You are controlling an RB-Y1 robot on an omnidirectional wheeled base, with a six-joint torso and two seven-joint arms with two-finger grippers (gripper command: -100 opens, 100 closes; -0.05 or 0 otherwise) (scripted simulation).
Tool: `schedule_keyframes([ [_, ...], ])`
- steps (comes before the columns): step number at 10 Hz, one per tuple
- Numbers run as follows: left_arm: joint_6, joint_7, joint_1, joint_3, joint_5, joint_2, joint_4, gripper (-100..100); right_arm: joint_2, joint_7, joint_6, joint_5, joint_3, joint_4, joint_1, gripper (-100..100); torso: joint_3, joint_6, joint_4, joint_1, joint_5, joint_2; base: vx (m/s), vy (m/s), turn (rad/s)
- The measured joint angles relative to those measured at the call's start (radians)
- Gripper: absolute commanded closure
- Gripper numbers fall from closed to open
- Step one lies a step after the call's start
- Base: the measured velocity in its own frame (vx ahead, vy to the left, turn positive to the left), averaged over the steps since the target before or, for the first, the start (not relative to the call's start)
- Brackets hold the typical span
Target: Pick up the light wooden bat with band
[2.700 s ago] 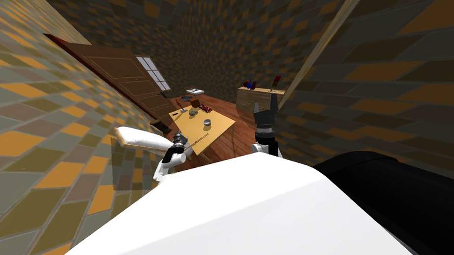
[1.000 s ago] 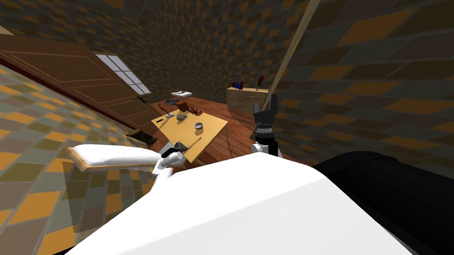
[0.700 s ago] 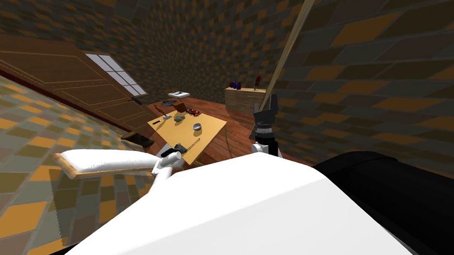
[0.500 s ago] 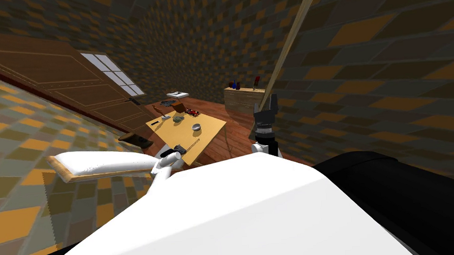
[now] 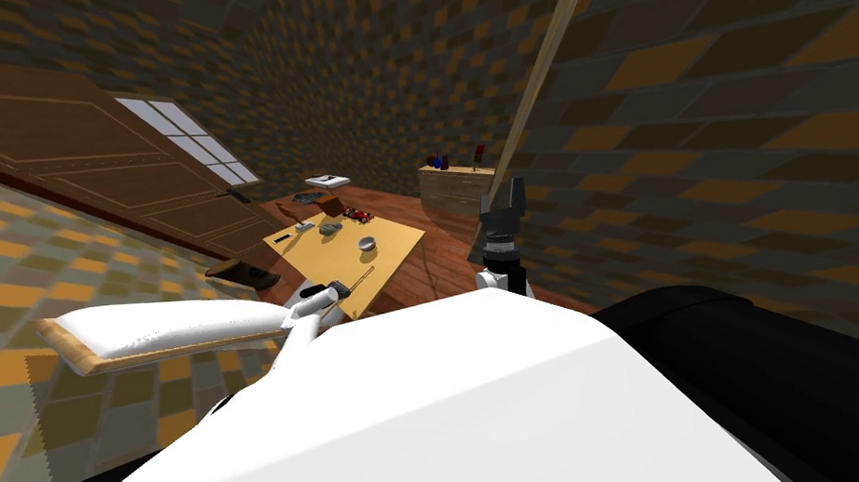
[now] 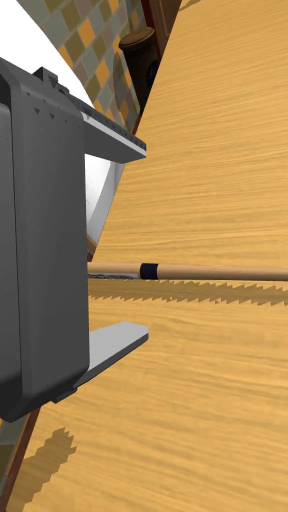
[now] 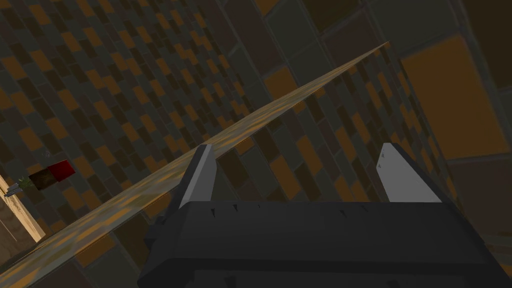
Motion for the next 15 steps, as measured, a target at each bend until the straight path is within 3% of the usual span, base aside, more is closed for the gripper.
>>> schedule_keyframes([
  [5, 0.099, -0.001, -0.057, 0.033, 0.013, 0.037, 0.144, -100, 0.0, 0.0, 0.0, 0.0, 0.0, 0.0, 0.0, 0, 0.0, 0.0, 0.0, 0.001, 0.0, -0.001, 0.036, 0.016, -0.07],
  [8, 0.153, -0.003, -0.072, 0.052, 0.017, 0.055, 0.199, -100, 0.0, 0.0, 0.0, 0.0, 0.0, 0.0, 0.0, 0, 0.0, 0.0, 0.0, 0.0, 0.0, 0.0, 0.036, 0.015, -0.072],
  [12, 0.216, -0.022, -0.128, 0.082, 0.021, 0.092, 0.346, -100, 0.0, 0.0, 0.0, 0.0, 0.0, 0.0, 0.0, 0, -0.001, 0.0, 0.0, 0.001, 0.0, -0.001, 0.048, 0.023, -0.064],
  [14, 0.254, -0.022, -0.133, 0.093, 0.018, 0.102, 0.364, -100, 0.0, 0.0, 0.0, 0.0, 0.0, 0.0, 0.0, 0, 0.0, 0.0, 0.0, 0.001, 0.0, 0.0, 0.037, 0.023, -0.07],
  [15, 0.275, -0.025, -0.151, 0.1, 0.015, 0.113, 0.401, -100, 0.0, 0.0, 0.0, 0.0, 0.0, 0.0, 0.0, 0, 0.0, 0.0, 0.0, 0.0, 0.0, -0.001, 0.06, 0.028, -0.068],
])
